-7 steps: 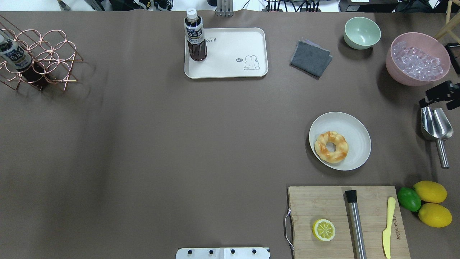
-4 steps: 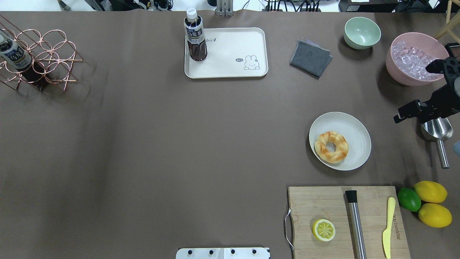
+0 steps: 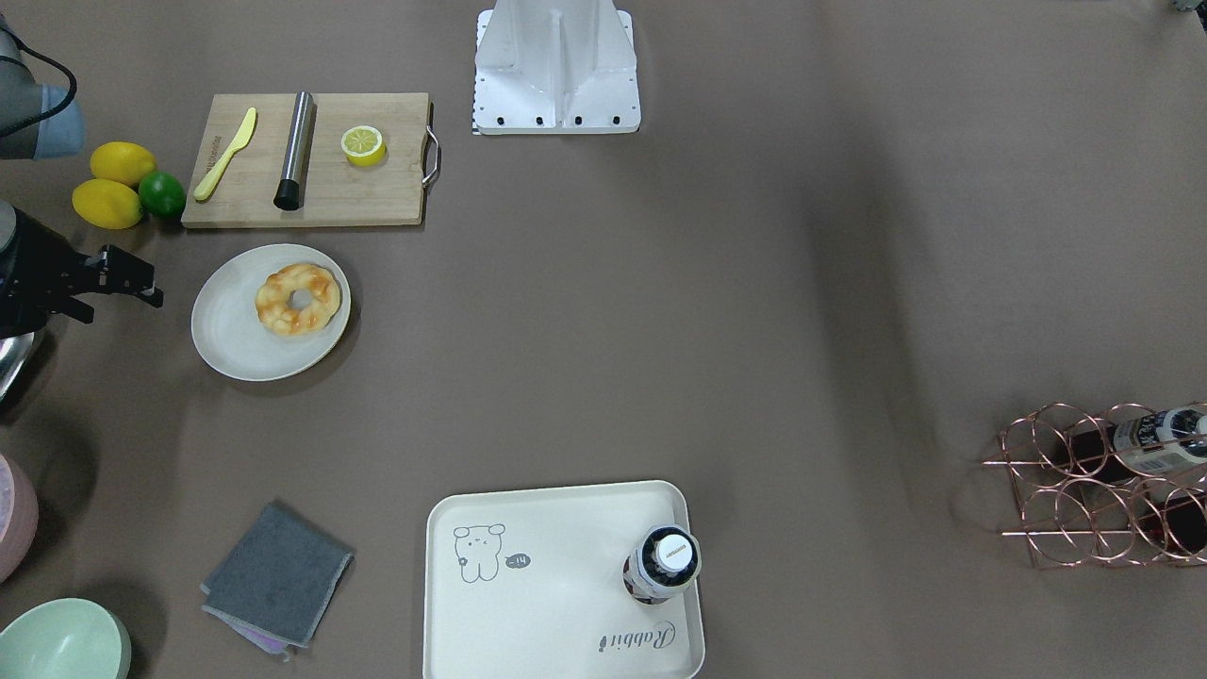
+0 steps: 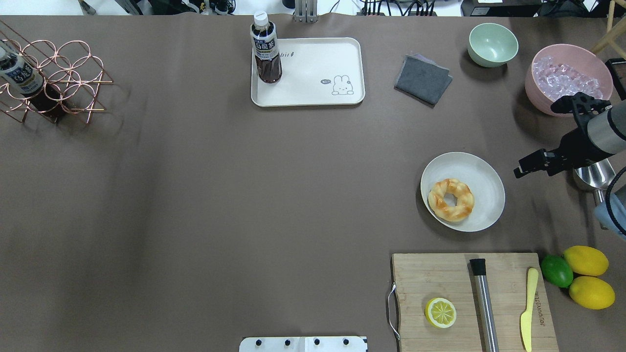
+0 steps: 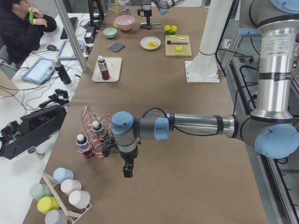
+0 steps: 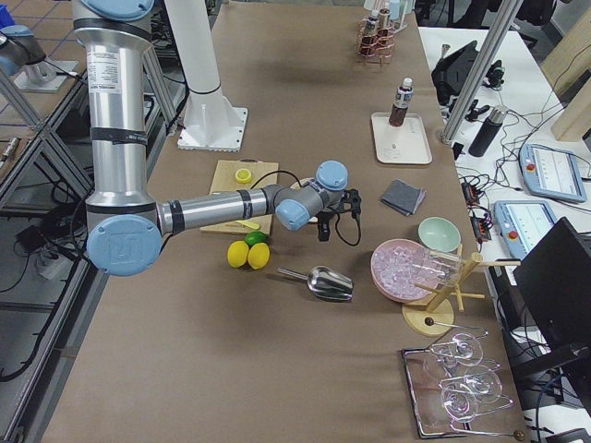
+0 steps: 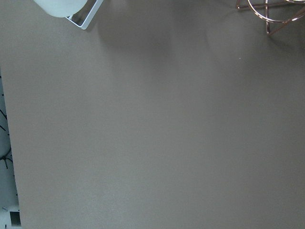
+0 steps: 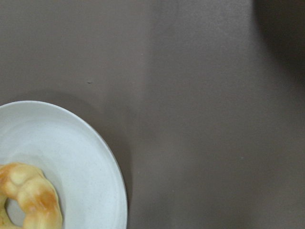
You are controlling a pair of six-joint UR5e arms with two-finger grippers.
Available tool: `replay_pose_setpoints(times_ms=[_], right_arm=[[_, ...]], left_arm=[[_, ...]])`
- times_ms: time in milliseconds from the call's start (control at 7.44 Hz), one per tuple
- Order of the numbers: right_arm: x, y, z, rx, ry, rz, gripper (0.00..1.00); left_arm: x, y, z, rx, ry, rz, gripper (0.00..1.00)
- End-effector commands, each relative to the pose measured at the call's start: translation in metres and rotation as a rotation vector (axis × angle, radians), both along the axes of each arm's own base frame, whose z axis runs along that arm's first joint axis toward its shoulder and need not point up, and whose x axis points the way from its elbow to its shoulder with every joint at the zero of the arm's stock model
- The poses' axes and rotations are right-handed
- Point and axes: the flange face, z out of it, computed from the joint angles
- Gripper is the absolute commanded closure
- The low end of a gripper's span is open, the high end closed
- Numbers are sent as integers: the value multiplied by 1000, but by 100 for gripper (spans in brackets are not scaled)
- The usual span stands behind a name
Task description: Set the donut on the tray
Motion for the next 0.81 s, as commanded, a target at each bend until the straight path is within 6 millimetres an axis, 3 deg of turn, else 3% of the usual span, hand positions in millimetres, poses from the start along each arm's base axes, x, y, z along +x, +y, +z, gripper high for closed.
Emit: replay_pose_setpoints(times_ms=[0,269,672], right_arm=[[-44,3,21,-3,-29,35,0],[-68,4,-1,-67,-67,92,0],[-71,5,-3,-68,-69,92,1]], left_arm=[[0,0,1,-4,0,-1,2],[0,0,2,-5,0,0,2],[0,0,2,-7,0,-1,2]])
